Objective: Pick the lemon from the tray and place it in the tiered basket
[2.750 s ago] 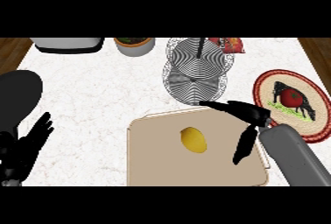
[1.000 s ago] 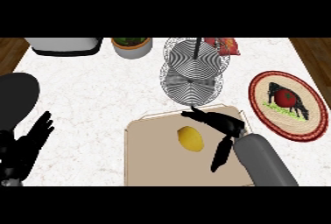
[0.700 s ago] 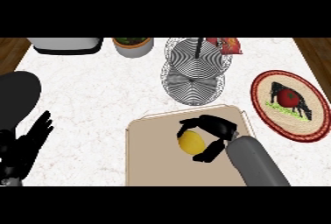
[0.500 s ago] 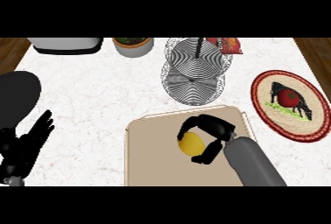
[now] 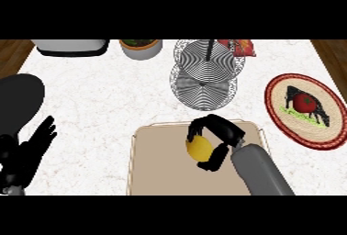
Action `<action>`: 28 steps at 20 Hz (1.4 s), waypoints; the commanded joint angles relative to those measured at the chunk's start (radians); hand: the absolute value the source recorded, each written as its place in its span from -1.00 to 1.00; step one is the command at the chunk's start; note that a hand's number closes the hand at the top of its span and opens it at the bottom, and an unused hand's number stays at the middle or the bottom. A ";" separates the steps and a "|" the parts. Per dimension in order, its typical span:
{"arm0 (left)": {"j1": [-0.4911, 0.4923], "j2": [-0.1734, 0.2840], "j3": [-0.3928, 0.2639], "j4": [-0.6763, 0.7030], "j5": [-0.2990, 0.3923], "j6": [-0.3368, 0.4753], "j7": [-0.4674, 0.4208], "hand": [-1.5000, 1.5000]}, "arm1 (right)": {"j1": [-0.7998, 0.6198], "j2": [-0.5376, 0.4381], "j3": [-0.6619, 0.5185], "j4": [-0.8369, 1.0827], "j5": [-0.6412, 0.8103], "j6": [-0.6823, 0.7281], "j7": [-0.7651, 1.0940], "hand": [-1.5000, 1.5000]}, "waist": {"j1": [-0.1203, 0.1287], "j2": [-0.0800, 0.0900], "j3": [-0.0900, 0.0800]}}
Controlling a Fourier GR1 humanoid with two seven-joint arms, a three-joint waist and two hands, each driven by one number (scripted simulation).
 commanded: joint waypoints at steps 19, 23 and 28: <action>-0.052 0.019 -0.013 0.048 -0.013 -0.024 0.010 0.00 | -0.435 0.031 0.427 -0.360 0.436 -0.578 1.387 1.00 | 0.055 -0.028 -0.006; -0.071 -0.007 -0.043 0.051 -0.024 -0.024 0.010 0.00 | -0.581 0.031 0.516 -0.392 0.419 -0.589 1.660 1.00 | 0.079 -0.011 -0.004; -0.083 -0.046 -0.068 0.048 -0.051 0.012 -0.004 0.00 | -0.754 0.030 0.469 -0.319 0.396 -0.617 1.742 1.00 | 0.071 0.003 -0.002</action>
